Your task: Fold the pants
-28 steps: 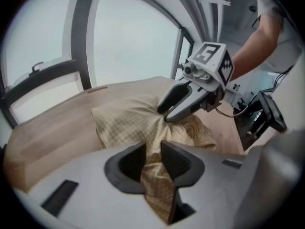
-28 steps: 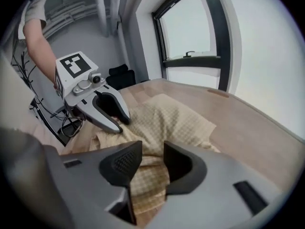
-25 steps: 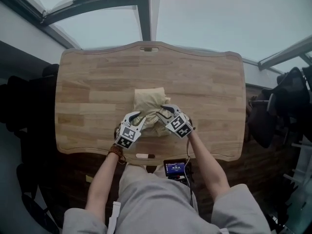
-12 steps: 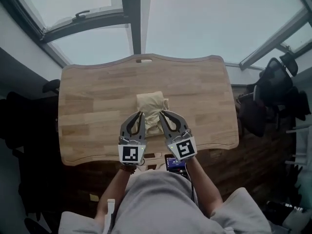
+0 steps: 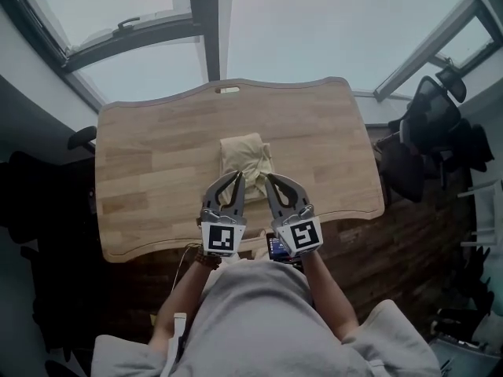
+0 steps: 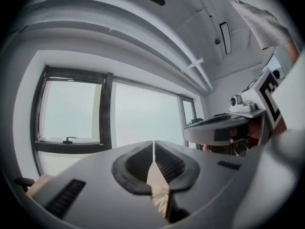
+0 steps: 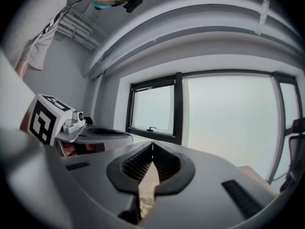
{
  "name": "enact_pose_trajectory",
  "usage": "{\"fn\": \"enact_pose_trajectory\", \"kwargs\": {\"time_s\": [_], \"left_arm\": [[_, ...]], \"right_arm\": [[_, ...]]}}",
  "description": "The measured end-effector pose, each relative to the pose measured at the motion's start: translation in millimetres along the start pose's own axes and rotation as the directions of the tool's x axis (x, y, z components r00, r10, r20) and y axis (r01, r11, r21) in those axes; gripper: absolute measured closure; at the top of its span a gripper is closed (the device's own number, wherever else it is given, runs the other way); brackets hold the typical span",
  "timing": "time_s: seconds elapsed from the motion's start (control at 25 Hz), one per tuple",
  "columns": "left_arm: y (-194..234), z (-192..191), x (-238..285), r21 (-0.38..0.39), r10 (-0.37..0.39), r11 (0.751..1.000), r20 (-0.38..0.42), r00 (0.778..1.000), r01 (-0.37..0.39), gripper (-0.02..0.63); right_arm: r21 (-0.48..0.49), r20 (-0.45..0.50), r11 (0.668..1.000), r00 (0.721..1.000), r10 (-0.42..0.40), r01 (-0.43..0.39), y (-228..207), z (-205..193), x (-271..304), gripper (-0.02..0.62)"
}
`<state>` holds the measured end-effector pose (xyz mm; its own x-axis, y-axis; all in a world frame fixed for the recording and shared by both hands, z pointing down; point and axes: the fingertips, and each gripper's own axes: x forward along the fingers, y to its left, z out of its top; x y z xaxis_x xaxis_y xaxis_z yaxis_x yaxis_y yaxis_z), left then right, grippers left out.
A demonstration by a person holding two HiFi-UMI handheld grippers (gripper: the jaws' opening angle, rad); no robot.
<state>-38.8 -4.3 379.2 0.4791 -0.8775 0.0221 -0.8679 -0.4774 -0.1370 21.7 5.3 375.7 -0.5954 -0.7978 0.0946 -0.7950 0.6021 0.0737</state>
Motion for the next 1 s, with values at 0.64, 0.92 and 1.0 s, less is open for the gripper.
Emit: {"fn": "enact_pose_trajectory", "kwargs": {"time_s": [0.64, 0.92, 1.0], "left_arm": [[-20, -18, 10, -0.053, 0.099, 0.993, -0.096, 0.990, -0.104, 0.591], [-23, -27, 15, -0.004, 0.097, 0.995, -0.124, 0.988, -0.098, 0.591], [-22, -26, 17, -0.002, 0.102, 0.995, -0.122, 0.987, -0.103, 0.592]], "right_arm": [[-0.036, -0.069, 0.995, 0.994, 0.087, -0.089, -34, -17, -7, 0.592], [-0.023, -0.070, 0.991, 0.989, 0.132, -0.134, -35, -23, -2, 0.592], [-0.017, -0.074, 0.990, 0.987, 0.141, -0.143, -34, -25, 0, 0.592]]}}
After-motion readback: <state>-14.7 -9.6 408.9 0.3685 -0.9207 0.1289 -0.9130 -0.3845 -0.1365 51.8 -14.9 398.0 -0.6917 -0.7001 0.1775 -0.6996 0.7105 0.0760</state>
